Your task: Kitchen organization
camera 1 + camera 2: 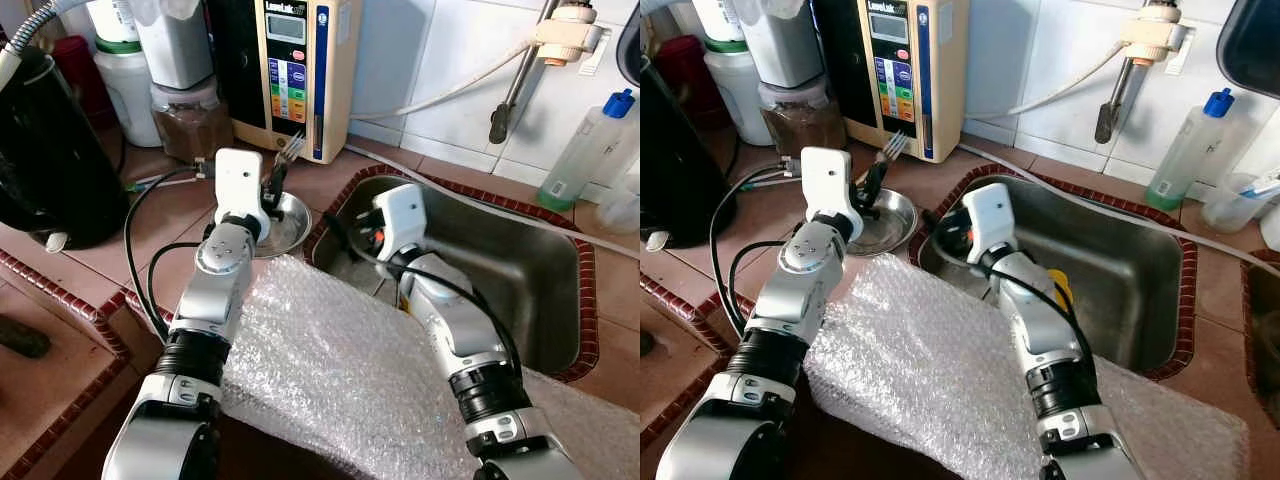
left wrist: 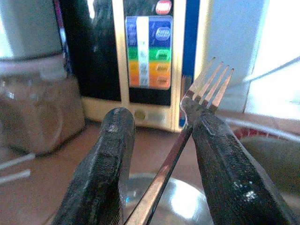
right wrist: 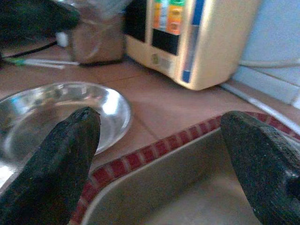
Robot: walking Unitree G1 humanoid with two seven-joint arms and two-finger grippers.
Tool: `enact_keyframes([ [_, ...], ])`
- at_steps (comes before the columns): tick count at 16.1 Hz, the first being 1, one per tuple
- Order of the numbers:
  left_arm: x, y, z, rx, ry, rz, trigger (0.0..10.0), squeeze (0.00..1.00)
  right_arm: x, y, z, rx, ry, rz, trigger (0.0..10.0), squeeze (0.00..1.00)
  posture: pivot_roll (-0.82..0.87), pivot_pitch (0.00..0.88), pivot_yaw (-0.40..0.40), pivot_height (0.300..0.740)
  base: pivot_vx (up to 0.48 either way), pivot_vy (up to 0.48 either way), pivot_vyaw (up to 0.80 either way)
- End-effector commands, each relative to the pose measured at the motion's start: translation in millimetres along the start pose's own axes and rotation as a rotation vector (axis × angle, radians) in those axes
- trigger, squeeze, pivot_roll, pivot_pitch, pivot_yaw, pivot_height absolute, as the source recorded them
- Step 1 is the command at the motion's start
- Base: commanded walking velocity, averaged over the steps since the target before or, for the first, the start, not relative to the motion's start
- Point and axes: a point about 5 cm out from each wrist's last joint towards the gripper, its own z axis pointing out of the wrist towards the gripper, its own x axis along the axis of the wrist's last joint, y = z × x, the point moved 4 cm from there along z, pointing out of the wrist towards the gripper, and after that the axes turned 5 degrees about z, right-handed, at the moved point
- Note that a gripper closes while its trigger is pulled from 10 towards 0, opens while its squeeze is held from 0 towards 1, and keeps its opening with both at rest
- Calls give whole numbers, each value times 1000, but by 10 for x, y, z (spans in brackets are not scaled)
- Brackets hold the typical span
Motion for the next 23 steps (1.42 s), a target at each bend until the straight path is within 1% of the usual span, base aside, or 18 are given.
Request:
enact_keyframes([
  [1, 152, 62, -10, -28, 87, 22, 0, 0, 131, 59, 35, -32, 46, 16, 10000, 0, 54, 0, 7, 740, 0, 0, 0],
  [2, 189, 90, -18, -42, 116, 32, 0, 0, 156, 78, 39, -43, 58, 33, 10000, 0, 54, 0, 7, 740, 0, 0, 0],
  [3, 231, 151, -40, -75, 157, 51, 0, 0, 238, 119, 47, -65, 95, 90, 10000, 0, 53, 0, 6, 740, 0, 0, 0],
  [4, 296, 296, -97, -154, 228, 88, 0, 0, 415, 216, 53, -106, 179, 229, 10000, 0, 49, 0, 5, 740, 0, 0, 0],
  [5, 289, 377, -131, -194, 247, 81, 0, 0, 515, 277, 55, -118, 224, 322, 10000, 0, 49, 0, 5, 740, 0, 0, 0],
  [6, 274, 409, -143, -209, 249, 79, 0, 0, 548, 302, 56, -121, 239, 361, 10000, 0, 44, 0, 8, 740, 0, 0, 0],
  [8, 278, 507, -175, -258, 272, 68, 0, 0, 625, 356, 39, -112, 284, 489, 10000, 0, 43, 0, 9, 740, 0, 0, 0],
  [9, 278, 564, -194, -288, 283, 79, 0, 0, 645, 380, 21, -109, 301, 520, 10000, 0, 41, 0, 9, 740, 0, 0, 0],
  [13, 251, 607, -202, -305, 286, 79, 0, 0, 699, 370, -19, -57, 325, 564, 10000, 0, 37, 0, 12, 740, 0, 0, 0],
  [14, 239, 587, -181, -291, 274, 75, 0, 0, 695, 334, -35, -4, 311, 557, 10000, 0, 41, 0, 9, 740, 0, 0, 0],
  [15, 250, 560, -170, -280, 276, 70, 0, 0, 663, 346, -66, 13, 296, 553, 10000, 0, 43, 0, 8, 740, 0, 0, 0],
  [18, 235, 464, -146, -240, 266, 58, 0, 0, 548, 421, -171, 27, 253, 521, 10000, 0, 41, 0, 8, 740, 0, 0, 0],
  [21, 228, 498, -158, -251, 268, 51, 0, 0, 510, 449, -223, 19, 247, 534, 10000, 0, 38, 0, 11, 740, 0, 0, 0],
  [22, 238, 532, -167, -262, 273, 54, 0, 0, 488, 434, -241, 25, 232, 510, 10000, 0, 38, 0, 12, 740, 0, 0, 0],
  [23, 230, 531, -165, -261, 270, 57, 0, 0, 451, 441, -253, 18, 221, 508, 10000, 0, 38, 0, 13, 740, 0, 0, 0],
])
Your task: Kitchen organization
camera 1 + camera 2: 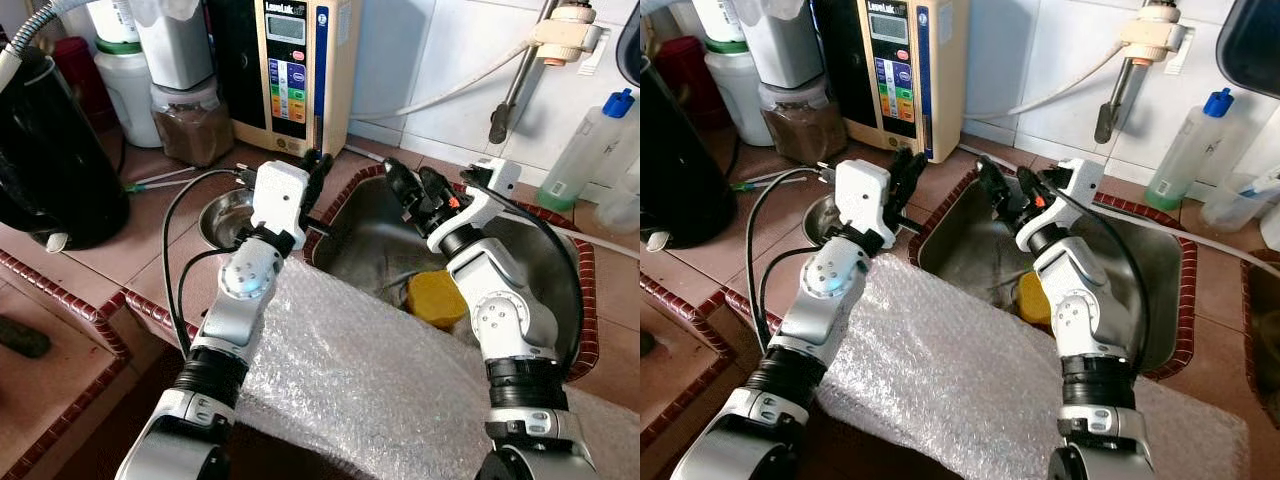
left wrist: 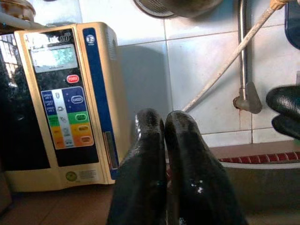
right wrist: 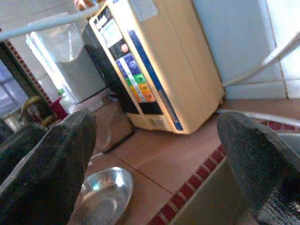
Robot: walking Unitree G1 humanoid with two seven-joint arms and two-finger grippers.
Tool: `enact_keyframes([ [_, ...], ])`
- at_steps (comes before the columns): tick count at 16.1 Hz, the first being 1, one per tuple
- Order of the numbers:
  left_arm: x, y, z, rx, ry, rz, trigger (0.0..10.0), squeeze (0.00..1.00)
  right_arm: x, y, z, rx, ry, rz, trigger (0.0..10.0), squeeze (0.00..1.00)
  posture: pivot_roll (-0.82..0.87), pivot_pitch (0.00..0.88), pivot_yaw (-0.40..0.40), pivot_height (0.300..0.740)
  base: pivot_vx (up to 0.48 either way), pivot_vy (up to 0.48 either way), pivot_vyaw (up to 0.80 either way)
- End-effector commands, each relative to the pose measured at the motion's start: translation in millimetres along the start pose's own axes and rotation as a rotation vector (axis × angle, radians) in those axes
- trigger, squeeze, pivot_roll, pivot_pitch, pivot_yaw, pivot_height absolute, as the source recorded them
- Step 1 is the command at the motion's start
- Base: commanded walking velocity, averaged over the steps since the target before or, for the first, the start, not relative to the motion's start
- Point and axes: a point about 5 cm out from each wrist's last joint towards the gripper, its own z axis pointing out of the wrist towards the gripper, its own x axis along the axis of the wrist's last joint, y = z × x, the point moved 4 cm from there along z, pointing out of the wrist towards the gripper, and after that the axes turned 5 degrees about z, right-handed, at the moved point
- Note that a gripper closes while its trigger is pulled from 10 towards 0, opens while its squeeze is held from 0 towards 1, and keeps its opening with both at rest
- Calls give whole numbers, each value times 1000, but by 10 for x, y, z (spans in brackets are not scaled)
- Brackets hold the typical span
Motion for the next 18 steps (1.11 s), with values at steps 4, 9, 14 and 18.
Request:
enact_keyframes([
  [4, -15, -61, 16, 17, -21, 42, 0, 0, -16, 21, -33, -1, -23, -35, 10000, 0, 38, 0, 15, 740, 0, 0, 0],
  [9, -364, -641, -204, 335, -229, 67, 10000, 0, -155, -118, -52, 50, -78, -110, 10000, 0, 39, 0, 17, 740, 0, 0, 0],
  [14, -799, -1032, -571, 606, -479, -89, 10000, 0, -379, -455, -138, 218, -165, -163, 10000, 0, 42, 0, 15, 740, 0, 0, 0],
  [18, -902, -1077, -616, 644, -552, -145, 10000, 0, -513, -652, -246, 340, -232, -185, 10000, 0, 40, 0, 22, 740, 0, 0, 0],
])
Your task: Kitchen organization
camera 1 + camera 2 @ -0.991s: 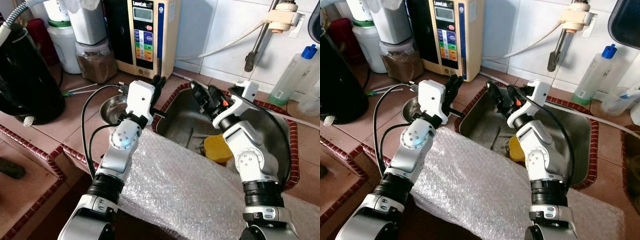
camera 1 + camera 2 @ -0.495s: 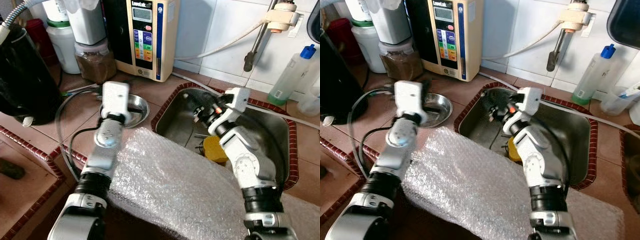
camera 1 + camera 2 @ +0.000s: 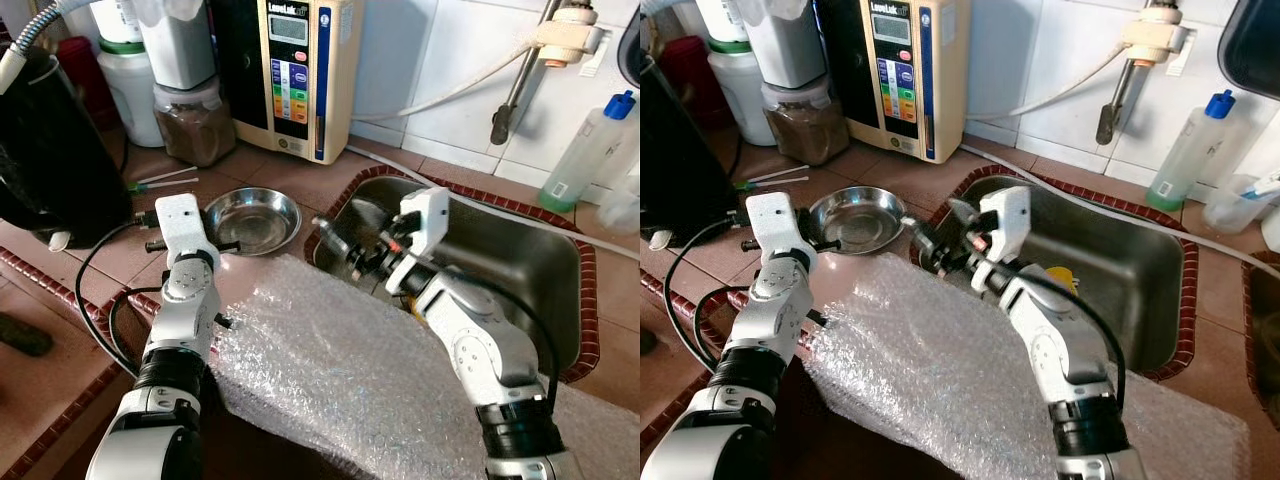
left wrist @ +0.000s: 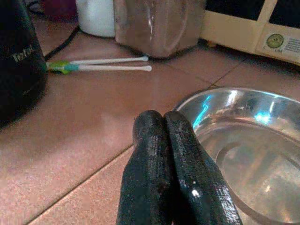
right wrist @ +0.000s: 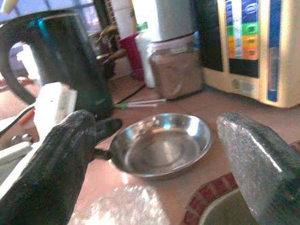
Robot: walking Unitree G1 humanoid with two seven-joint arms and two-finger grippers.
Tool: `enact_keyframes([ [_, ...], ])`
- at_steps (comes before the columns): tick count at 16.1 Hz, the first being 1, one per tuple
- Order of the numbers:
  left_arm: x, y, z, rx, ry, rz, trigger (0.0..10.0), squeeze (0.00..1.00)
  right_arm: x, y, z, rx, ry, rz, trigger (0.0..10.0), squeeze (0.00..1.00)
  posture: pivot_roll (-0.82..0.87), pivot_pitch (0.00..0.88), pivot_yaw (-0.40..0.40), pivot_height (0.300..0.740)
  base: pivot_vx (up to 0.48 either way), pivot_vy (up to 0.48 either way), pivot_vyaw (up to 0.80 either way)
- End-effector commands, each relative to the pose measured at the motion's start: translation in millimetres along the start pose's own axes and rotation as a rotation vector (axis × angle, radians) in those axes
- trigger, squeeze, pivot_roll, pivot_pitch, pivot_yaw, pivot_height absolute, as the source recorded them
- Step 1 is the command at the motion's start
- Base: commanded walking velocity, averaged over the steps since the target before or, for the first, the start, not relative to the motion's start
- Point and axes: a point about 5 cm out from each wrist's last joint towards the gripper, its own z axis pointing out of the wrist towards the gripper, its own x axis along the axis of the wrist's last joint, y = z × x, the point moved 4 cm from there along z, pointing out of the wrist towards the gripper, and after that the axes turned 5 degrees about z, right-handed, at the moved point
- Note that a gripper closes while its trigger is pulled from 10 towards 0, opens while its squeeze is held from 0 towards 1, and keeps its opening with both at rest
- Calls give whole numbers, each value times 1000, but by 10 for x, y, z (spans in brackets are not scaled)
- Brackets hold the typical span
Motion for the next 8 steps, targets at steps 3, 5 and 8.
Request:
enact_keyframes([
  [3, -12, 35, 50, -1, -68, -54, 10000, 0, -18, -82, -9, 36, -20, -26, 10000, 0, 41, 0, 23, 740, 0, 0, 0],
  [5, -14, 36, 60, 0, -82, -84, 10000, 1000, -45, -107, -6, 43, -31, -36, 10000, 0, 43, 0, 24, 740, 0, 0, 0],
  [8, 51, 21, 76, 5, -69, -97, 10000, 1000, -70, -128, -9, 49, -44, -47, 10000, 0, 45, 0, 26, 740, 0, 0, 0],
])
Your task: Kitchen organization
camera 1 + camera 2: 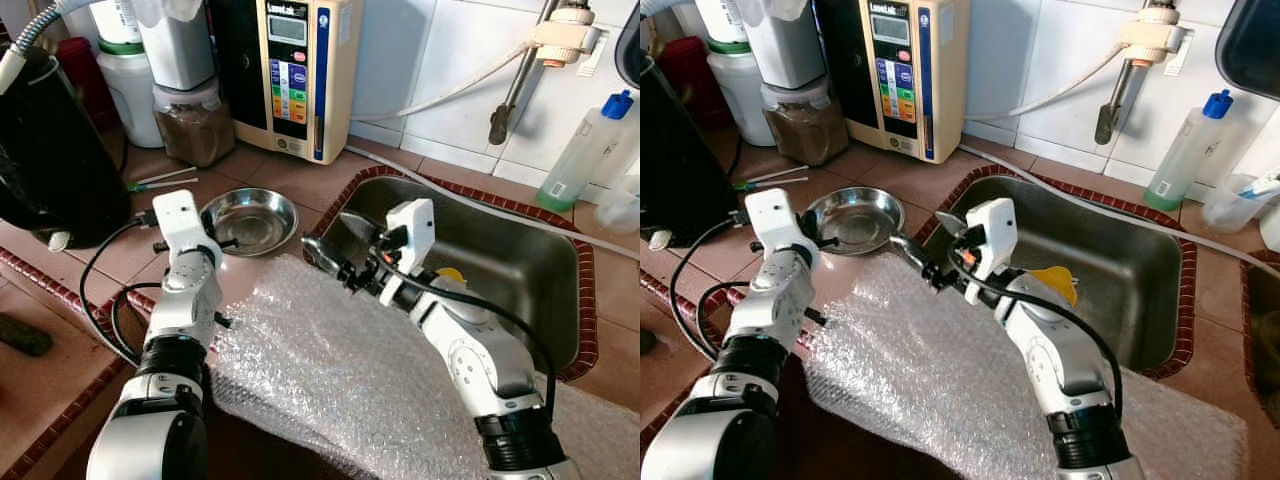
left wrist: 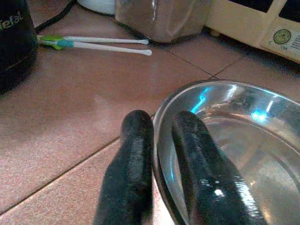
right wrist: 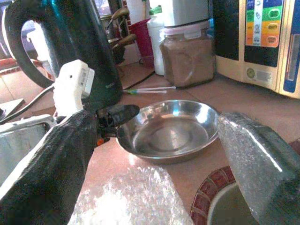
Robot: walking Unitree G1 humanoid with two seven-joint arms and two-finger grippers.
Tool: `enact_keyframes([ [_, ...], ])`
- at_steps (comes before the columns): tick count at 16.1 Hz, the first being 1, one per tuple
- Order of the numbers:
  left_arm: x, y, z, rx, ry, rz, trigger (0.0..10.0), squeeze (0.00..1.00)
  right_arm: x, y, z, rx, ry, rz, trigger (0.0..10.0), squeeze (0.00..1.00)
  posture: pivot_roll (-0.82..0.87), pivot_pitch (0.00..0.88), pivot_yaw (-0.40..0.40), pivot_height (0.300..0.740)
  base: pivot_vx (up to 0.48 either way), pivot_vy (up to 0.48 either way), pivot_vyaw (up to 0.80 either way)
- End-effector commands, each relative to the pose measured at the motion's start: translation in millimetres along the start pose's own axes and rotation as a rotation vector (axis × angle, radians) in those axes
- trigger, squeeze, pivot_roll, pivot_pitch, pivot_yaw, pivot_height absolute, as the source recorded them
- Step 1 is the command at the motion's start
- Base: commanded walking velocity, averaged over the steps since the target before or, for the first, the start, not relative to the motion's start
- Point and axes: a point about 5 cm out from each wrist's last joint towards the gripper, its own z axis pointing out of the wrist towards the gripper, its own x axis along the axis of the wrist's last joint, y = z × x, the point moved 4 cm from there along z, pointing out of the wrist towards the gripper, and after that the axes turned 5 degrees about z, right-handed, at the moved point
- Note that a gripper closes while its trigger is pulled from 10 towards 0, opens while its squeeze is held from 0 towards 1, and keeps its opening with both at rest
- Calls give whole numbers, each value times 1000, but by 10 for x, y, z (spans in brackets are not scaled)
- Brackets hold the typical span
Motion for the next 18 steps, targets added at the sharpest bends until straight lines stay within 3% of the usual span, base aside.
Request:
enact_keyframes([
  [1, 136, 15, 12, 4, 42, -8, 10000, 1000, 39, -41, 8, 15, 5, -25, 10000, 0, 48, 0, 27, 740, 0, 0, 0],
  [7, 331, 163, -54, -48, 106, -1, 10000, 1000, 17, -47, 25, 19, -6, -43, 10000, 0, 52, 0, 25, 740, 0, 0, 0],
  [13, 335, 188, -69, -53, 55, -27, 10000, 1000, -13, -68, 38, 31, -20, -58, 10000, 0, 53, 0, 22, 740, 0, 0, 0],
  [18, 203, 168, -56, -59, -15, -51, 10000, 1000, -37, -65, 26, 32, -34, -63, 10000, 0, 47, 0, 21, 740, 0, 0, 0],
])
